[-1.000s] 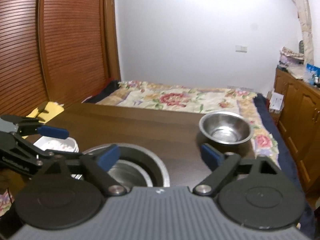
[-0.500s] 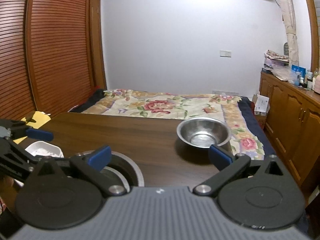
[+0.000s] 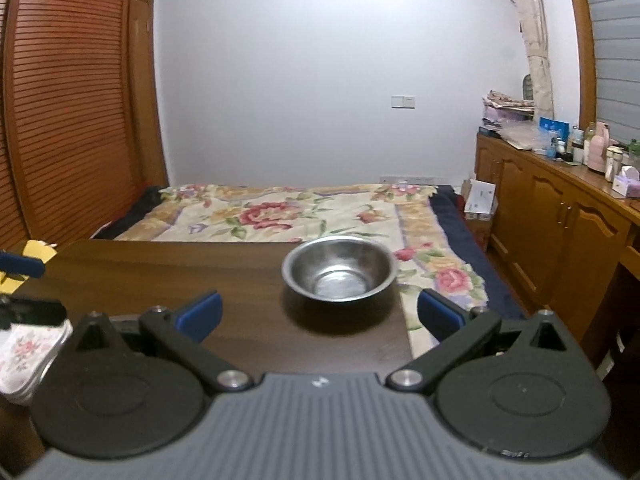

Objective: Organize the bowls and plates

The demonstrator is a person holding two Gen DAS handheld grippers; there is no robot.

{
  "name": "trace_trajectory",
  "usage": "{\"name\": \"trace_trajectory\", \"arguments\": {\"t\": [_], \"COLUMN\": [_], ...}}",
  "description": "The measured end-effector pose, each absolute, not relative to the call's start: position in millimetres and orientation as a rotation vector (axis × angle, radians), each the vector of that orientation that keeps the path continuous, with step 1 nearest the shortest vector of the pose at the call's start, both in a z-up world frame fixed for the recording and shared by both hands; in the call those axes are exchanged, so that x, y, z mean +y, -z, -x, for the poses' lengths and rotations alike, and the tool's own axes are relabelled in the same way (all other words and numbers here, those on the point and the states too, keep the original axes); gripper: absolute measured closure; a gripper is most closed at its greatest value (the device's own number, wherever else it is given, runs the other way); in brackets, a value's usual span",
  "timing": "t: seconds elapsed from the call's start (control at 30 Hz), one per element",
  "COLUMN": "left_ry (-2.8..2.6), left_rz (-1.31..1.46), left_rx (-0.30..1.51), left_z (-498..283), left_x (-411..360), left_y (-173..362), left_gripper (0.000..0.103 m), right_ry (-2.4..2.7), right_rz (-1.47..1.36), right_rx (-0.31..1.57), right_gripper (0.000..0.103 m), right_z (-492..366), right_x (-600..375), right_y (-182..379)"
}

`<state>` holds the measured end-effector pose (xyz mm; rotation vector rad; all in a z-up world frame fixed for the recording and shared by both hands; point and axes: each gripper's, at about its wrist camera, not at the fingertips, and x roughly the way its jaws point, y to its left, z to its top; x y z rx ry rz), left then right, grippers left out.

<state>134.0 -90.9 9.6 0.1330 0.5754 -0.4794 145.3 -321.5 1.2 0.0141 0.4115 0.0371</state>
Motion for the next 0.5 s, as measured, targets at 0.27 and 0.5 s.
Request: {"name": "trace_trajectory", "arguments": {"t": [0.27, 0.5], "left_ry": [0.531, 0.560], "left_rz": [-0.149, -0.159], "left_rx": [0.534, 0.534], "left_z": [-157.9, -183.5], "left_x": [-99.9, -124.2], "left_y": [-30.0, -33.8], "left_gripper": [0.000, 0.009], "right_ry": [-0.010, -0.007], "right_rz": [-0.010, -0.010], "right_rx": [0.419, 0.425], "right_gripper": [0.000, 0.000], "right_z": [-161.5, -183.0], "right_x": [-338.7, -352.3], "right_y": [-3.7, -1.2]}}
